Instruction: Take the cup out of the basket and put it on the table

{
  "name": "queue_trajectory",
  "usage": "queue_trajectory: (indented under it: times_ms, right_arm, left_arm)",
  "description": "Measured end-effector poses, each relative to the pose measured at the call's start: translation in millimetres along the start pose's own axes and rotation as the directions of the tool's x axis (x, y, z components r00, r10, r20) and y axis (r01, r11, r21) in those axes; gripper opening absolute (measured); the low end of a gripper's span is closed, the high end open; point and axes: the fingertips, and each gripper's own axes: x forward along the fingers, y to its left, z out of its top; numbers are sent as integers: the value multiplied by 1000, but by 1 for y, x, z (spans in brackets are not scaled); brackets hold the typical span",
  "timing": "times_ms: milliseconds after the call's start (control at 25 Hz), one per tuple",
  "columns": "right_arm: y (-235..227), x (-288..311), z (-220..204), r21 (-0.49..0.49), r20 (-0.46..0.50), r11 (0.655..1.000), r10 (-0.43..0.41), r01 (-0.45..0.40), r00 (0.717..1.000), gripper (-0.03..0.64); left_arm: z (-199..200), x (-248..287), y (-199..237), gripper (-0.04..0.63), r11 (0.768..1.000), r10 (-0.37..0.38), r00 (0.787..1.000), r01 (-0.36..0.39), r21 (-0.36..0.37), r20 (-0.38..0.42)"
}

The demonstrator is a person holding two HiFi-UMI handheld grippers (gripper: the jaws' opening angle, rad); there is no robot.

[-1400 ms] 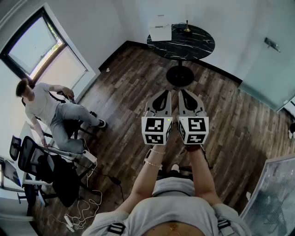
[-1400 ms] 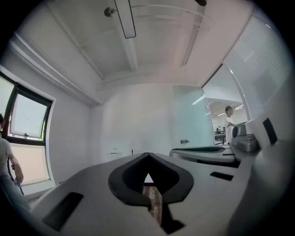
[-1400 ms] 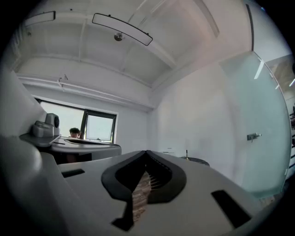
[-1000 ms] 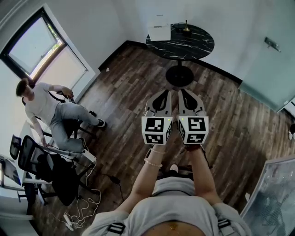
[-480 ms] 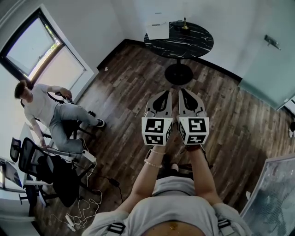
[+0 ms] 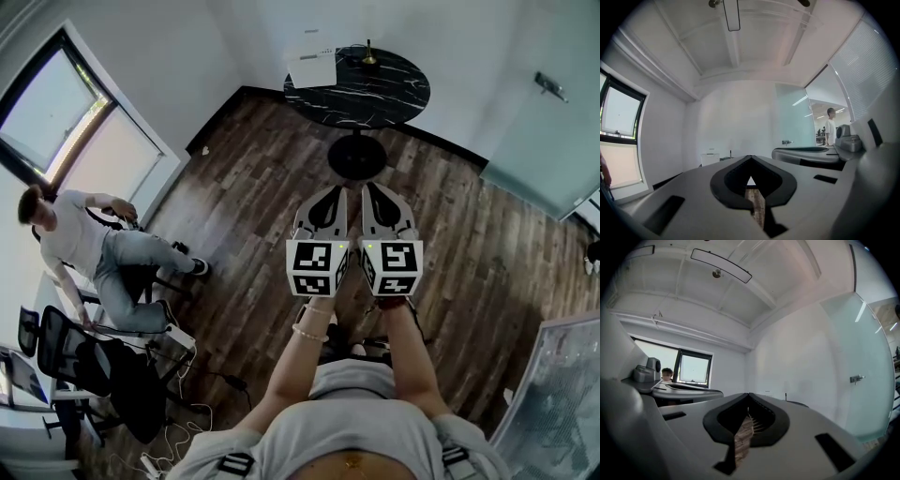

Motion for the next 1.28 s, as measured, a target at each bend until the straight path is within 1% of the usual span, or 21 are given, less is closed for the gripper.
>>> queue_trajectory:
  times_ms: [160,320,560,960,1280]
  right_arm:
    - [-4,31,-1,0,-3,1000,-29,29,1000,9]
    - [-5,57,-4,-6,-10,998,-56,56,998,9]
    - [-9,89,-9,-6,-18,995,-100,100,995,9]
    - [6,134,-15,5,-8,991,-134,135,991,9]
    - [18,159,-20,-2,-26,990,-140,140,990,9]
  left_arm:
    - [-1,25,21,6,1000,-20,1000,20,-8,1]
    - [0,47,37,6,998,-55,998,55,-20,11]
    - [-4,73,62,6,995,-96,995,96,-21,2]
    - [-12,93,102,6,991,-134,991,134,-2,-22]
    - [-14,100,130,6,991,-135,990,135,-11,-33]
